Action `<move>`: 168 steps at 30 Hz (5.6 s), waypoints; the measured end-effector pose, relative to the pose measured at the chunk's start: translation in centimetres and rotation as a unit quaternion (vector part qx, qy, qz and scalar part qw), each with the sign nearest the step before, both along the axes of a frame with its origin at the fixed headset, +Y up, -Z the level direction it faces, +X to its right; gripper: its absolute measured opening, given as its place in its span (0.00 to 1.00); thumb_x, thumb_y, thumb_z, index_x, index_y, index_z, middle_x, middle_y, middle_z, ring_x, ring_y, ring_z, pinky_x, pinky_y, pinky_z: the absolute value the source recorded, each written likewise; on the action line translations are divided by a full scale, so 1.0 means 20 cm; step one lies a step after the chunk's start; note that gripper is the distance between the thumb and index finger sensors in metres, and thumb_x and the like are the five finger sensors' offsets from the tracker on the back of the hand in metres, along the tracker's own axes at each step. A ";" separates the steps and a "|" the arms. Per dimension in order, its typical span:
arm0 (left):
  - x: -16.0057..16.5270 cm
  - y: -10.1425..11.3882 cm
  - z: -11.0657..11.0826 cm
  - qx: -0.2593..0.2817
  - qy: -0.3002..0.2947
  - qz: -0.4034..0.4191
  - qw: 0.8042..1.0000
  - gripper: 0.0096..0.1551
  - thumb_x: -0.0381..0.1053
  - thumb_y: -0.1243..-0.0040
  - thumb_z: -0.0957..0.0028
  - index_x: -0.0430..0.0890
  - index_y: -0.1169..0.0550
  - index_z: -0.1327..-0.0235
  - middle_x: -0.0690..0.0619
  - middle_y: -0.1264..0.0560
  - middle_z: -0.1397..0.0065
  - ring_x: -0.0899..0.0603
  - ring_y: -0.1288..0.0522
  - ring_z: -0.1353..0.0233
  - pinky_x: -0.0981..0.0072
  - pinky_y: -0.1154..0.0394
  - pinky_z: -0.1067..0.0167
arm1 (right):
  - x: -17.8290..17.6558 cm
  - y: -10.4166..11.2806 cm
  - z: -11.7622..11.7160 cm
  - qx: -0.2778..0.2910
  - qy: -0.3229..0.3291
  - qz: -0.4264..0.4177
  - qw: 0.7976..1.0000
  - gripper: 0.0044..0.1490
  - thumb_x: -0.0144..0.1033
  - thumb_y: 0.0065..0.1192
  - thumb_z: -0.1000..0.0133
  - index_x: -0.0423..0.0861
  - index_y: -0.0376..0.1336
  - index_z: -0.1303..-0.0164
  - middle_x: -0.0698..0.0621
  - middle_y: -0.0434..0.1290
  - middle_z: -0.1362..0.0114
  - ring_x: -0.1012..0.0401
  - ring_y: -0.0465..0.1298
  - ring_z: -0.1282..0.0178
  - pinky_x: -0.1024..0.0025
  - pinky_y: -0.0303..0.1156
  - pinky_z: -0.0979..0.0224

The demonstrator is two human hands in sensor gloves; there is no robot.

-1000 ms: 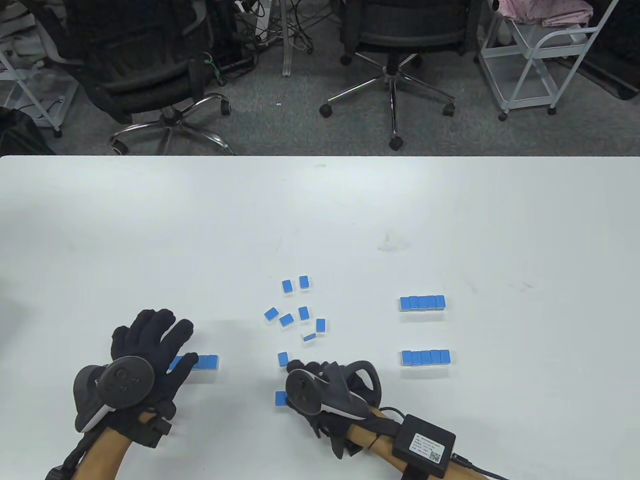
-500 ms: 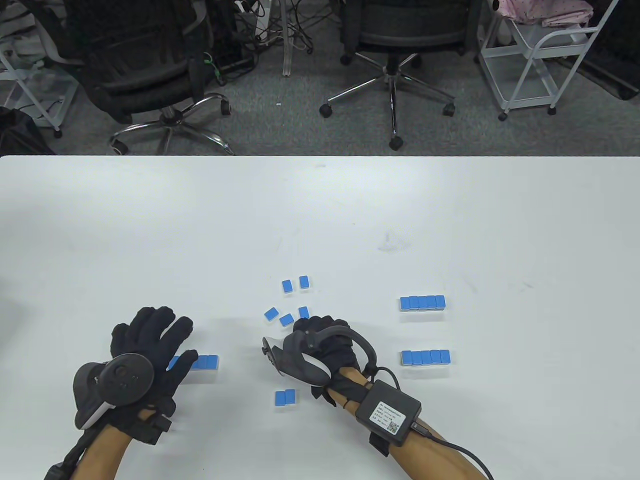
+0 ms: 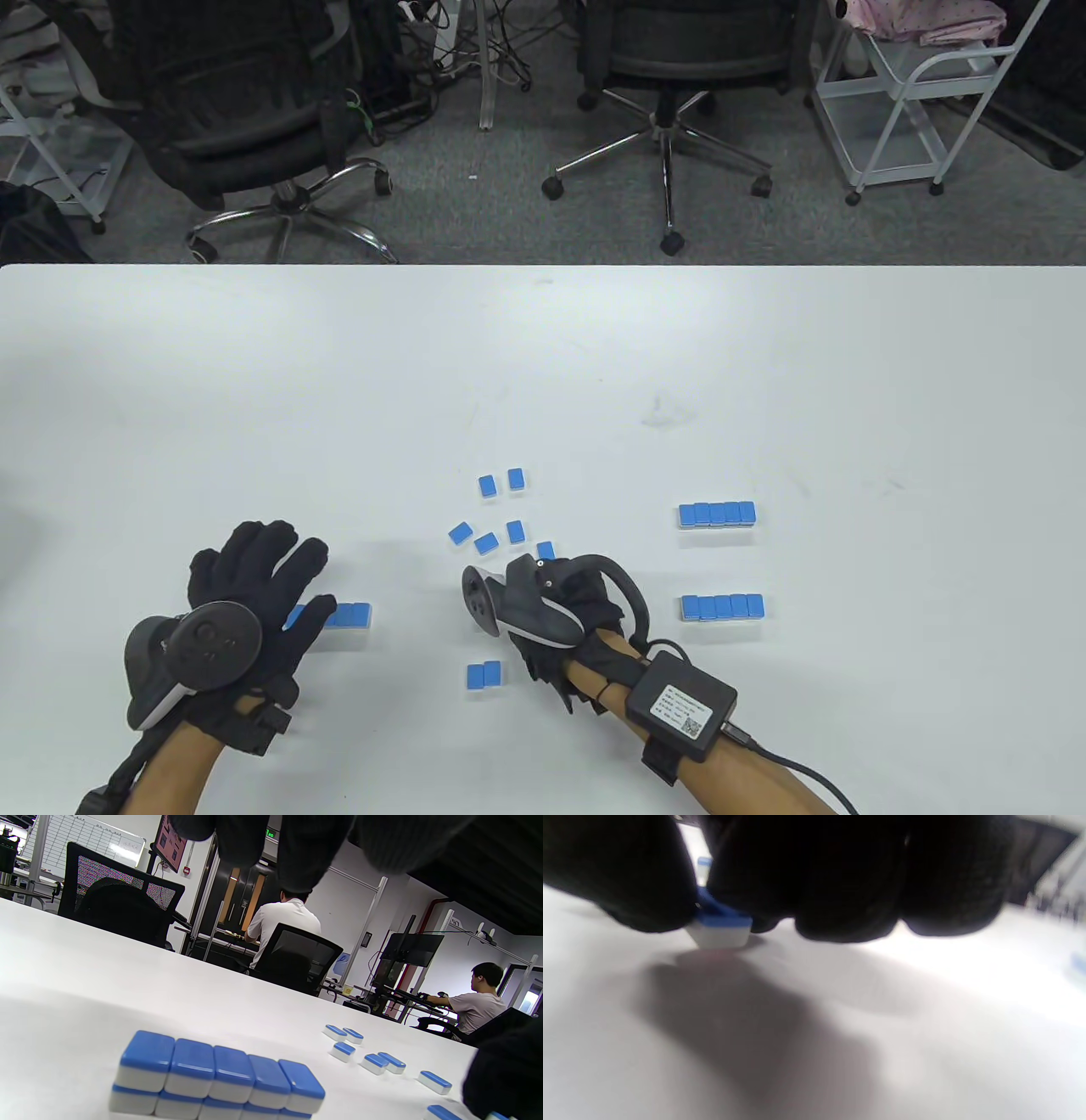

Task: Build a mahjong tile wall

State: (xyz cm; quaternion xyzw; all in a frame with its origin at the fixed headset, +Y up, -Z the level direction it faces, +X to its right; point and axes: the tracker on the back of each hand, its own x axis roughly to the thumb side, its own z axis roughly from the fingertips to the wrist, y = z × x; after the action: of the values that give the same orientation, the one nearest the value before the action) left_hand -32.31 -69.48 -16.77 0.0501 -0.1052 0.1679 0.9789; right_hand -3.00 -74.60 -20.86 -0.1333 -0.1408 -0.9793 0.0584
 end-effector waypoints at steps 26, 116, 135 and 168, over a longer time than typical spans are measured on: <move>0.00 -0.01 0.00 -0.010 0.001 0.000 1.000 0.37 0.68 0.49 0.48 0.59 0.33 0.24 0.51 0.47 0.14 0.37 0.55 0.15 0.26 0.60 0.26 | 0.11 -0.06 0.09 -0.126 -0.109 -0.168 0.972 0.26 0.50 0.71 0.56 0.42 0.76 0.60 0.54 0.83 0.71 0.54 0.85 0.69 0.48 0.82 0.55; 0.00 -0.01 0.01 -0.010 0.001 0.001 1.000 0.37 0.68 0.49 0.48 0.59 0.33 0.24 0.51 0.46 0.14 0.37 0.54 0.15 0.26 0.59 0.26 | 0.03 0.00 0.26 0.003 0.082 -0.025 0.996 0.40 0.52 0.73 0.60 0.48 0.66 0.39 0.52 0.81 0.47 0.53 0.84 0.49 0.48 0.79 0.43; -0.01 0.01 0.00 -0.002 0.000 0.002 1.000 0.37 0.68 0.49 0.48 0.59 0.33 0.24 0.51 0.46 0.14 0.37 0.54 0.15 0.26 0.59 0.26 | 0.00 0.08 -0.14 0.048 -0.078 0.111 0.990 0.44 0.51 0.71 0.56 0.51 0.58 0.30 0.50 0.74 0.32 0.50 0.79 0.39 0.46 0.75 0.36; 0.00 0.01 0.00 -0.009 0.002 0.003 1.000 0.37 0.68 0.49 0.48 0.59 0.33 0.24 0.51 0.46 0.14 0.37 0.54 0.15 0.26 0.59 0.26 | 0.10 0.00 0.23 0.005 0.064 0.013 0.998 0.38 0.51 0.75 0.60 0.48 0.68 0.41 0.52 0.82 0.47 0.53 0.84 0.47 0.48 0.78 0.40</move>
State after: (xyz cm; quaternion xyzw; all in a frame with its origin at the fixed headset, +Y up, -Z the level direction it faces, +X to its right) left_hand -32.38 -69.34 -16.78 0.0420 -0.1018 0.1714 0.9790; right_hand -1.09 -74.61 -16.23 -0.1933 -0.1341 -0.9685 0.0810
